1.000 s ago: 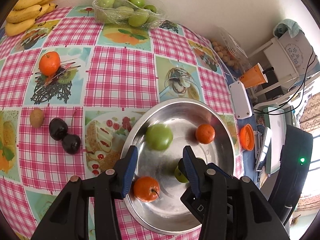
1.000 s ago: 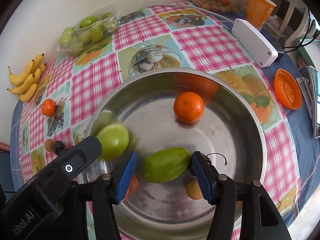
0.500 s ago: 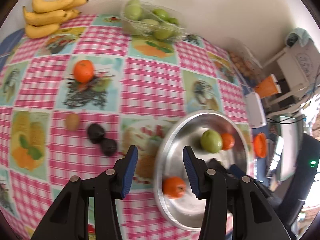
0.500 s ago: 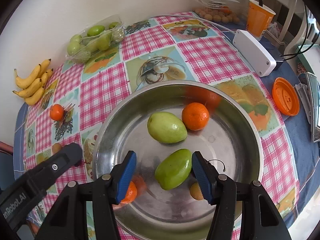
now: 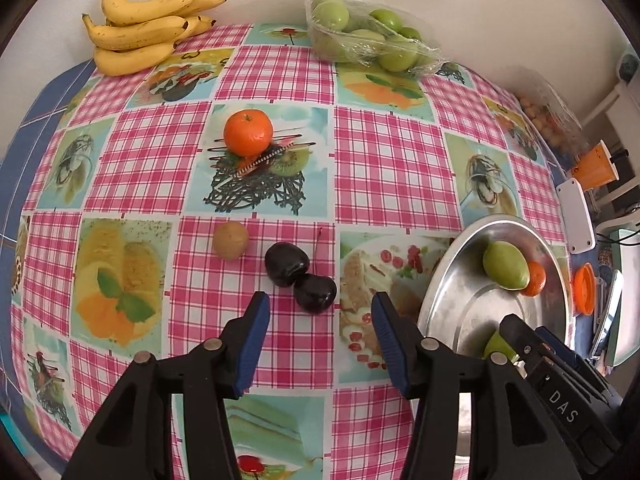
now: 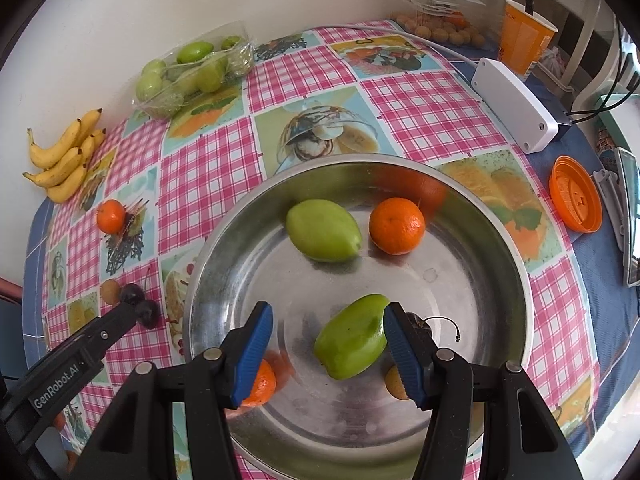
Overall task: Organize fruits
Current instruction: 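Move both tools back toward the kiwi and dark cherries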
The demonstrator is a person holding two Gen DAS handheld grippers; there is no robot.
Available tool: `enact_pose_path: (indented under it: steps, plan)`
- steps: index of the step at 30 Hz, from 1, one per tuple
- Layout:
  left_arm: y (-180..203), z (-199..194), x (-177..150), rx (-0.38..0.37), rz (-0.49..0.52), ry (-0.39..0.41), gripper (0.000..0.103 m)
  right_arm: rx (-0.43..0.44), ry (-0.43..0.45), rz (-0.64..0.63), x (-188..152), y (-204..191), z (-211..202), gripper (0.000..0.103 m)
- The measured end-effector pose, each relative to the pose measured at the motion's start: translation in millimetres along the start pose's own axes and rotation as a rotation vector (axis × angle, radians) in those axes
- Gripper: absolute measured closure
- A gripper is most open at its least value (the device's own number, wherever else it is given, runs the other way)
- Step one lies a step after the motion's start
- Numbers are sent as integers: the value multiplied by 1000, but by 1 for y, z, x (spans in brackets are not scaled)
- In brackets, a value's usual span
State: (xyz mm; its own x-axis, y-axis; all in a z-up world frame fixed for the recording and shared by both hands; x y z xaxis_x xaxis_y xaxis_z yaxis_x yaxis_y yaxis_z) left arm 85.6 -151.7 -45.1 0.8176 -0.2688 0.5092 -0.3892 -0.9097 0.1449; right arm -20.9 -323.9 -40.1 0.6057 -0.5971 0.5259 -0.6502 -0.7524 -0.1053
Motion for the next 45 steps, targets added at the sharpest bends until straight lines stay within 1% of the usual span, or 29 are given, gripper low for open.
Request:
enact_pose_path:
  steps: [1,3,4,5,6,7,8,11,12,14,17,19,23,25,26,27,28,38,45]
  plan:
    - [1,0,0,2,3,0,43,-2,1,-1,0,0,0,41]
    - [2,1,0,5,9,-1,42,-10,-2,-4,0,0,1,40]
    - [3,1,0,6,12,-1,39,-13,-5,-7,0,0,2,40]
    - [3,1,0,11,16,-2,36,-19,-8,-11,0,-1,3,39]
    - [2,2,0,17,19,2,26,-24,-12,-16,0,-1,4,36]
    - [2,1,0,20,23,8,22,-28,-13,-20,0,-1,5,34]
    - [1,1,0,25,30,15,22,-34,-13,-23,-1,-1,6,29]
    - [-1,1,0,42,38,23,22,-49,-7,-38,0,-1,7,26]
    - [-1,1,0,42,36,24,22,-52,-4,-42,0,-1,7,23]
    - [-3,2,0,45,34,24,22,-54,2,-47,1,-2,6,19]
    - [-5,2,0,57,36,27,20,-57,4,-52,1,-2,7,19]
    - [-6,3,-1,64,31,28,14,-56,4,-53,0,-2,7,19]
    - [-9,3,0,70,18,31,14,-64,3,-61,-1,-2,9,17]
    - [-10,3,0,76,16,39,13,-64,1,-57,-1,-1,10,5]
    - [-10,3,1,82,16,44,12,-62,3,-55,-2,-1,9,0]
    - [-11,3,1,88,18,50,8,-59,10,-54,-1,-1,9,0]
    - [-11,2,1,93,18,55,7,-59,12,-53,-2,-1,9,0]
    - [-15,0,3,103,0,69,6,-48,14,-77,0,-6,9,0]
    - [-16,0,3,93,-19,76,6,-44,18,-99,-1,-9,8,0]
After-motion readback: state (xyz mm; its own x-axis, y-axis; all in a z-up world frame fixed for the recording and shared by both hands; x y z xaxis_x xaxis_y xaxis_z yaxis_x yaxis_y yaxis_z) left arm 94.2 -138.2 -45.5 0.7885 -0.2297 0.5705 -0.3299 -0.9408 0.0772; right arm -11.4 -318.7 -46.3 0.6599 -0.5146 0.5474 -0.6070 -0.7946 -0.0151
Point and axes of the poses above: each gripper's, at about its wrist camera, not at the fingertips, and z roughly the way its jaws point, y to its right, x to its top, the point moved 2 cm from there along z, roughly the way its jaws point, and after that the axes turned 15 degrees about y, right-handed, at the moved point
